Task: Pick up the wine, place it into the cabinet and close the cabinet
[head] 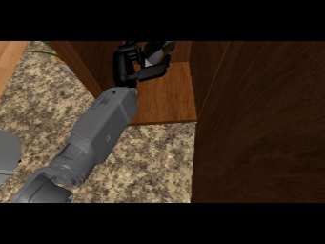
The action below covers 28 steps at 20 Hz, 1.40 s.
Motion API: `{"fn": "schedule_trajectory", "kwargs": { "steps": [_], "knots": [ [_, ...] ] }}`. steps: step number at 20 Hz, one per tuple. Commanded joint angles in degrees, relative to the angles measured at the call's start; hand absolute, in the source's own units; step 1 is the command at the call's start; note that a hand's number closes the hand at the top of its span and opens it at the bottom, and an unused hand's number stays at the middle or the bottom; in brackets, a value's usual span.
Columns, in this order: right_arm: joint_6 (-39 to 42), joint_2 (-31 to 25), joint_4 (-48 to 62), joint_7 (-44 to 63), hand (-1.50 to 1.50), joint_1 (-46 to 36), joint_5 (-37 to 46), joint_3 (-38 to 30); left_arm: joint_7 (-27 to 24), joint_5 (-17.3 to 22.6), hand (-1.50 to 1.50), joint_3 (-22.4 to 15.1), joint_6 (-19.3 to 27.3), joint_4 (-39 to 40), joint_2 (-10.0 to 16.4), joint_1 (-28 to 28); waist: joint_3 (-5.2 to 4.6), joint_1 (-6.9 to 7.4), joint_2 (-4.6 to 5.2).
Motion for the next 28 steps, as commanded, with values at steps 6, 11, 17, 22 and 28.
{"fn": "schedule_trajectory", "kwargs": {
  "steps": [6,11,17,22,28],
  "knots": [
    [0.2,-0.9,-3.1,1.7,-1.5,0.5,-4.1,-1.5,0.1,-0.6,1.5,1.8,-0.1,4.9,2.5,-3.0,-0.2,-0.31,0.59],
    [-0.8,0.3,-3.5,1.9,-1.5,-0.6,-1.5,1.3,-3.4,-1.3,-1.5,1.2,1.1,7.0,0.1,0.3,-0.26,-0.62,0.72],
    [-0.3,-1.0,-5.2,2.4,-1.5,1.0,-3.5,-1.0,-2.2,-3.4,-1.5,0.4,0.6,8.2,2.6,0.6,-0.23,-0.34,0.56],
    [-1.1,-0.4,-3.1,1.9,-1.5,-1.4,-1.9,-0.3,-1.7,-4.7,-1.5,-0.1,3.7,9.4,1.6,-0.5,-0.26,-0.55,0.8],
    [0.0,-0.3,-4.1,0.6,-1.5,0.6,-3.3,0.0,-3.3,-3.5,-1.5,1.7,4.6,8.6,0.9,0.7,-0.24,-0.78,0.74]
  ]
}}
